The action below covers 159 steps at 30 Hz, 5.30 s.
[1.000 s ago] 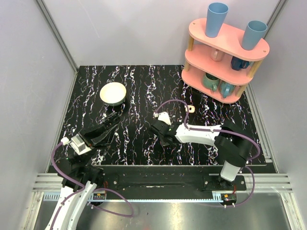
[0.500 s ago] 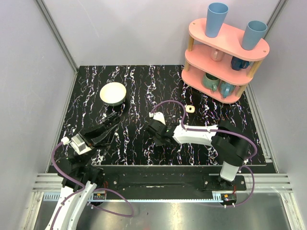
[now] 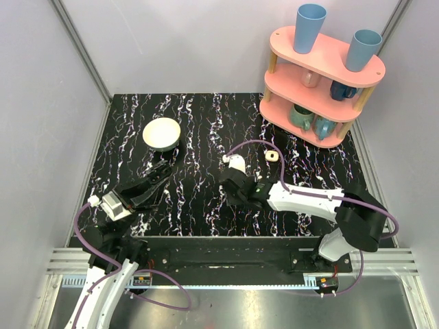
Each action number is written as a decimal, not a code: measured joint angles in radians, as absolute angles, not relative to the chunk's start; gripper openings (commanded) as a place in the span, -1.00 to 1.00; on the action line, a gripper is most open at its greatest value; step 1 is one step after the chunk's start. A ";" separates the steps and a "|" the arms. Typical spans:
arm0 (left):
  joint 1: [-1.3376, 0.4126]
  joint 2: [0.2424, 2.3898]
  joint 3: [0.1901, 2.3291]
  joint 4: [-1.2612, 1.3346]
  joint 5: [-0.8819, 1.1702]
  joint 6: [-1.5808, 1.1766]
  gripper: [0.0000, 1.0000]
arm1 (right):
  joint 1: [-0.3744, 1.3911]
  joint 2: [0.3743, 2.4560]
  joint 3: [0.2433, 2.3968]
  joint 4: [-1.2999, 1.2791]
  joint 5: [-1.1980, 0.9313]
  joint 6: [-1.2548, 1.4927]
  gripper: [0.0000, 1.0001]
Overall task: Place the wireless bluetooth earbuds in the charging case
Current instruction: Move the left earbud to the center of the board.
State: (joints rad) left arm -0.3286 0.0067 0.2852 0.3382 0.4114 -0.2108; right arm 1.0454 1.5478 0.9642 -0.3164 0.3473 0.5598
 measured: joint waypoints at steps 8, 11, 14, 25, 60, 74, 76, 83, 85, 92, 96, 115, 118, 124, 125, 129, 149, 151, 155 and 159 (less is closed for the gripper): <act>-0.329 0.007 0.285 0.337 0.412 -0.211 -1.00 | 0.950 1.541 0.861 -0.256 0.261 0.599 -0.17; -0.329 0.007 0.285 0.337 0.412 -0.211 -1.00 | 0.920 1.554 0.848 -0.229 0.222 0.596 -0.19; -0.329 0.007 0.285 0.338 0.412 -0.211 -1.00 | 0.896 1.561 0.848 -0.188 0.174 0.581 -0.21; -0.327 0.007 0.285 0.337 0.412 -0.211 -1.00 | 0.858 1.666 0.873 -0.108 0.070 0.538 -0.35; -0.319 0.007 0.285 0.337 0.412 -0.218 -1.00 | 0.857 1.595 0.856 -0.208 0.066 0.553 -0.42; -0.316 0.007 0.285 0.337 0.412 -0.218 -1.00 | 0.857 1.604 0.882 -0.206 0.126 0.508 -0.38; -0.316 0.007 0.285 0.337 0.412 -0.218 -1.00 | 0.857 1.614 0.891 -0.206 0.140 0.503 -0.39; -0.315 0.007 0.285 0.337 0.412 -0.218 -1.00 | 0.857 1.657 0.896 -0.207 0.144 0.488 -0.41; -0.315 0.007 0.285 0.337 0.412 -0.218 -1.00 | 0.857 1.667 0.896 -0.207 0.136 0.485 -0.42; -0.314 0.007 0.285 0.337 0.412 -0.218 -1.00 | 0.857 1.681 0.904 -0.207 0.093 0.475 -0.45; -0.314 0.007 0.285 0.337 0.412 -0.218 -1.00 | 0.857 1.681 0.908 -0.218 0.063 0.475 -0.46; -0.311 0.007 0.285 0.337 0.413 -0.219 -1.00 | 0.914 1.670 0.912 -0.286 0.032 0.509 -0.48; -0.311 0.007 0.285 0.337 0.413 -0.219 -1.00 | 0.918 1.667 0.912 -0.289 0.030 0.515 -0.49; -0.310 0.007 0.285 0.337 0.413 -0.219 -1.00 | 0.929 1.631 0.912 -0.295 -0.004 0.520 -0.49; -0.310 0.007 0.285 0.338 0.413 -0.219 -1.00 | 0.931 1.625 0.912 -0.295 -0.012 0.520 -0.47; -0.310 0.007 0.285 0.338 0.413 -0.219 -1.00 | 0.933 1.601 0.912 -0.295 -0.019 0.520 -0.38; -0.306 0.007 0.285 0.337 0.413 -0.219 -1.00 | 0.925 1.606 0.943 -0.277 -0.018 0.441 -0.27; -0.306 0.007 0.285 0.337 0.413 -0.219 -1.00 | 0.914 1.637 0.965 -0.271 -0.018 0.426 -0.27; -0.306 0.007 0.285 0.337 0.413 -0.219 -1.00 | 0.901 1.698 0.990 -0.261 -0.022 0.406 -0.31; -0.306 0.007 0.285 0.337 0.413 -0.219 -1.00 | 0.901 1.726 0.996 -0.257 -0.052 0.396 -0.14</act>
State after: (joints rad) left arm -0.3058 0.0067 0.2852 0.3370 0.4129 -0.2188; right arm 0.9009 1.7256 0.9958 -0.2569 -0.0525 0.3958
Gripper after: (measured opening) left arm 0.330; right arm 0.361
